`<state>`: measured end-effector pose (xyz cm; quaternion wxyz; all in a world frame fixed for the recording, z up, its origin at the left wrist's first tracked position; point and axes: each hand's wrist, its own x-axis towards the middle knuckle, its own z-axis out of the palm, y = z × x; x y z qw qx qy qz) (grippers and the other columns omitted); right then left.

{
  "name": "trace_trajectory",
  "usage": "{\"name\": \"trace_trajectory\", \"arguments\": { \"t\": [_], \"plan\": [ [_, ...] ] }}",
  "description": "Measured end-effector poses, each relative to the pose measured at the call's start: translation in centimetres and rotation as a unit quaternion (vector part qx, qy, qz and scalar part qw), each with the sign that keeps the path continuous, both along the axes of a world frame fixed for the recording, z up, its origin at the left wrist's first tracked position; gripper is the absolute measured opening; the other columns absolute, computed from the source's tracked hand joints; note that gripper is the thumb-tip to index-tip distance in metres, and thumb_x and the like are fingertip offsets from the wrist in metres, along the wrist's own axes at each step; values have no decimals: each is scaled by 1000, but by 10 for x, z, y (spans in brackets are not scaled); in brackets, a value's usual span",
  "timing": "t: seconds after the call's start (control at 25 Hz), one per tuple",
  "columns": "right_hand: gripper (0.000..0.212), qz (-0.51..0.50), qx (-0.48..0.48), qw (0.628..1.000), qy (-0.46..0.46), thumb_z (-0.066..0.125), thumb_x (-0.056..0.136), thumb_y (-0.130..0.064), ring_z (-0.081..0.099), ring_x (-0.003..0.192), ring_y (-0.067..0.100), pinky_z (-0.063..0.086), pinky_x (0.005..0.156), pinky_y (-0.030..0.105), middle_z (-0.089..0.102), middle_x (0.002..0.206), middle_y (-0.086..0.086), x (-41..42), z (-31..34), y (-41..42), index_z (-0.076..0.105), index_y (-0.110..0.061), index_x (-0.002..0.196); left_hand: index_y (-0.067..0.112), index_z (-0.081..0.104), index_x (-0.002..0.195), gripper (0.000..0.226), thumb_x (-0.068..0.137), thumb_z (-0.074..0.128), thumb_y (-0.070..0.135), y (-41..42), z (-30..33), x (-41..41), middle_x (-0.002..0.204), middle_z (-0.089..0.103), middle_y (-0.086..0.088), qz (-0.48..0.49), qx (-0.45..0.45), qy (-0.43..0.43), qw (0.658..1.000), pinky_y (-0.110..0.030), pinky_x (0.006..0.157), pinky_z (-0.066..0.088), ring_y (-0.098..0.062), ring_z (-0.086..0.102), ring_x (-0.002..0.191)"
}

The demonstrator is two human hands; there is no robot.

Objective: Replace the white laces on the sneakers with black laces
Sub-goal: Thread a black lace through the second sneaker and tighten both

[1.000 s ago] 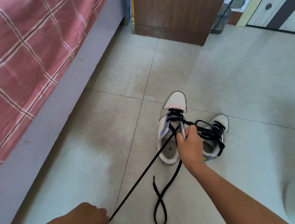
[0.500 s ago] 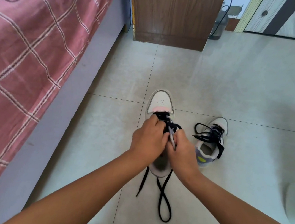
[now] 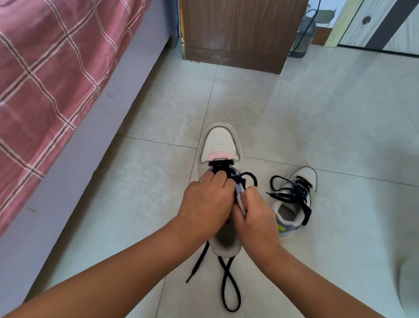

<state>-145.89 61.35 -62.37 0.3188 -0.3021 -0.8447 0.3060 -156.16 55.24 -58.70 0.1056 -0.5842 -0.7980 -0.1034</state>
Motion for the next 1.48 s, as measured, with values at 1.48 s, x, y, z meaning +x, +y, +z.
{"name": "trace_trajectory", "arguments": {
  "t": [1.48],
  "plan": [
    [35,-40,-112,991,68,58,85,-12,38,49,6,32,47,12,44,61,-16,27,102,-4,33,-34,75,21,26,124,36,97,30,45,-10,82,21,106,57,4,158,-2,-236,959,-24,68,45,-19,61,89]
  ]
}}
